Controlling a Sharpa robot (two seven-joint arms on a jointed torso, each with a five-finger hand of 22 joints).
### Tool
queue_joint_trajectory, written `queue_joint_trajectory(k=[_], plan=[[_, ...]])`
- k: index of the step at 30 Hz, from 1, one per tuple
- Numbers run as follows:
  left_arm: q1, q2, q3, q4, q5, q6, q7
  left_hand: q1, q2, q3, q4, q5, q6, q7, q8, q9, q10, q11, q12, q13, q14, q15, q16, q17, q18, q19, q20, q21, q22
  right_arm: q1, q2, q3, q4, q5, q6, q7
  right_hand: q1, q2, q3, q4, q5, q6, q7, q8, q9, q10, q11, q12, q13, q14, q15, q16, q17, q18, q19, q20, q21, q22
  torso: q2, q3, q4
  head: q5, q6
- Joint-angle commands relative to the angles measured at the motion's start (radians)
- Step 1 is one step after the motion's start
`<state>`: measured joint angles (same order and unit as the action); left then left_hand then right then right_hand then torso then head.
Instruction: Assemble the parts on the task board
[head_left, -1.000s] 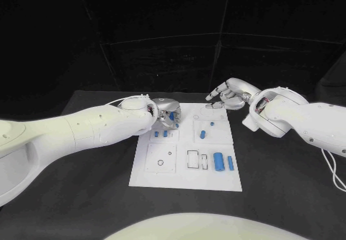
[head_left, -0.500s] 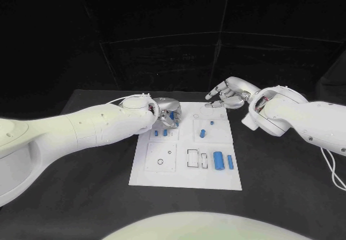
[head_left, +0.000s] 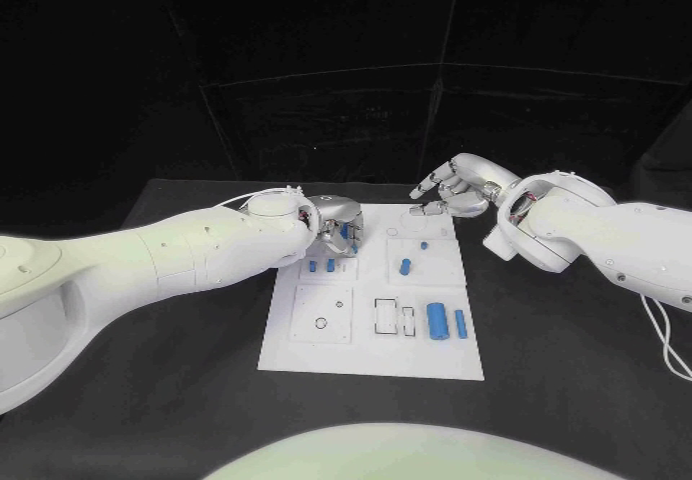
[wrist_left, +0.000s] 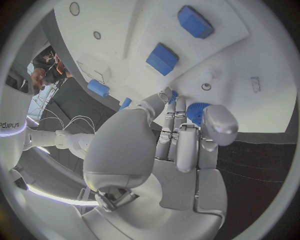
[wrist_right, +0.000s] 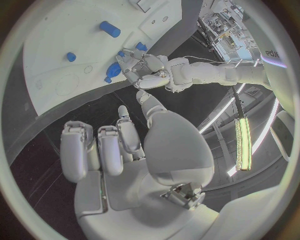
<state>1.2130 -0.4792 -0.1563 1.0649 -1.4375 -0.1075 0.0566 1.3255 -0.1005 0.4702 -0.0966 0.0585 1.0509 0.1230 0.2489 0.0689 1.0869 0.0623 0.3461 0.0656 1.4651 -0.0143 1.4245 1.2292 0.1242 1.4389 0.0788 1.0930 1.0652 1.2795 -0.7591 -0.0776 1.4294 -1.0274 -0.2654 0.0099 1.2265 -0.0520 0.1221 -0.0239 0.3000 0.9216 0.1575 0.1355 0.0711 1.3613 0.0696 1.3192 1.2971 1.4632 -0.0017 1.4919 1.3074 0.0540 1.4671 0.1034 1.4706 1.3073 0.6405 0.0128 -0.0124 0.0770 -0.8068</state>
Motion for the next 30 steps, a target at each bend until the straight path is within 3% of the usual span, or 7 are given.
queue_joint_trajectory(k=[1,10,17,20,25,30], plan=[[-0.002,0.001,-0.001,-0.001,-0.006,0.008,0.000,0.002,0.012,0.015,-0.004,-0.004,0.013,0.000,-0.006,0.002,0.016,-0.001,-0.012,-0.001,0.039,-0.008,0.006,0.002,-0.016,0.006,-0.001,0.008,0.008,0.002,0.001,0.001,0.002,0.002,0.004,0.008,0.000,0.010,-0.004,0.000,0.006,-0.001,0.001,0.003,-0.002,-0.004,0.001,-0.002,0.000,0.068,-0.007,-0.005,0.072,-0.005,0.002,-0.007,-0.005,0.020,0.000,-0.0002,0.0000,-0.001,0.001],[-0.003,-0.018,0.002,0.018,0.009,-0.059,0.015,0.006,0.015,0.053,-0.023,-0.005,0.034,0.003,-0.021,0.002,0.048,-0.002,-0.047,0.000,0.039,-0.009,0.004,-0.006,-0.020,0.010,-0.004,0.027,0.031,0.002,0.002,0.001,0.002,0.002,0.003,0.009,0.001,0.011,-0.004,0.000,0.007,-0.001,0.001,0.004,-0.002,-0.003,0.000,-0.002,0.001,0.068,-0.007,-0.005,0.072,-0.005,0.002,-0.007,-0.005,0.020,-0.001,-0.0005,0.0022,-0.004,0.006],[-0.002,-0.050,0.036,0.056,0.046,-0.080,0.018,0.004,0.011,0.059,-0.027,-0.005,0.036,0.004,-0.025,0.002,0.052,-0.001,-0.055,0.000,0.039,-0.008,0.003,-0.009,-0.020,0.010,-0.004,0.029,0.033,0.002,0.000,0.001,0.001,0.002,0.003,0.009,0.001,0.011,-0.004,0.000,0.007,-0.001,0.001,0.004,-0.002,-0.003,0.000,-0.002,0.001,0.068,-0.007,-0.005,0.072,-0.005,0.002,-0.007,-0.005,0.020,-0.001,0.0000,0.0012,-0.001,0.009],[-0.002,-0.067,0.044,0.074,0.057,-0.077,0.016,0.002,0.009,0.060,-0.028,-0.005,0.036,0.005,-0.027,0.002,0.053,-0.001,-0.058,0.000,0.038,-0.008,0.003,-0.011,-0.020,0.011,-0.003,0.030,0.034,0.002,0.000,0.001,0.001,0.002,0.003,0.009,0.001,0.011,-0.004,0.000,0.007,-0.001,0.001,0.004,-0.002,-0.003,0.000,-0.002,0.001,0.068,-0.007,-0.005,0.072,-0.005,0.002,-0.007,-0.005,0.020,-0.001,-0.0001,0.0026,0.000,0.010],[-0.001,-0.096,0.050,0.089,0.069,-0.054,0.012,-0.006,0.004,0.060,-0.028,-0.005,0.039,0.004,-0.031,0.002,0.057,-0.001,-0.065,0.001,0.038,-0.007,0.002,-0.013,-0.021,0.011,-0.003,0.033,0.038,0.002,-0.001,0.001,0.001,0.002,0.003,0.008,0.001,0.011,-0.004,0.000,0.007,-0.001,0.001,0.004,-0.002,-0.003,0.000,-0.002,0.001,0.068,-0.007,-0.005,0.072,-0.005,0.002,-0.007,-0.005,0.020,-0.001,0.0002,0.0051,0.003,0.009],[-0.001,-0.118,0.051,0.096,0.071,-0.033,0.006,-0.008,0.002,0.060,-0.028,-0.005,0.040,0.004,-0.031,0.002,0.059,-0.001,-0.067,0.001,0.038,-0.007,0.002,-0.013,-0.021,0.011,-0.003,0.034,0.039,0.002,-0.001,0.001,0.000,0.002,0.004,0.008,0.001,0.011,-0.004,0.000,0.007,-0.001,0.001,0.004,-0.002,-0.003,0.000,-0.002,0.001,0.068,-0.007,-0.005,0.072,-0.005,0.002,-0.007,-0.005,0.020,0.000,0.0000,0.0025,0.007,0.010]])
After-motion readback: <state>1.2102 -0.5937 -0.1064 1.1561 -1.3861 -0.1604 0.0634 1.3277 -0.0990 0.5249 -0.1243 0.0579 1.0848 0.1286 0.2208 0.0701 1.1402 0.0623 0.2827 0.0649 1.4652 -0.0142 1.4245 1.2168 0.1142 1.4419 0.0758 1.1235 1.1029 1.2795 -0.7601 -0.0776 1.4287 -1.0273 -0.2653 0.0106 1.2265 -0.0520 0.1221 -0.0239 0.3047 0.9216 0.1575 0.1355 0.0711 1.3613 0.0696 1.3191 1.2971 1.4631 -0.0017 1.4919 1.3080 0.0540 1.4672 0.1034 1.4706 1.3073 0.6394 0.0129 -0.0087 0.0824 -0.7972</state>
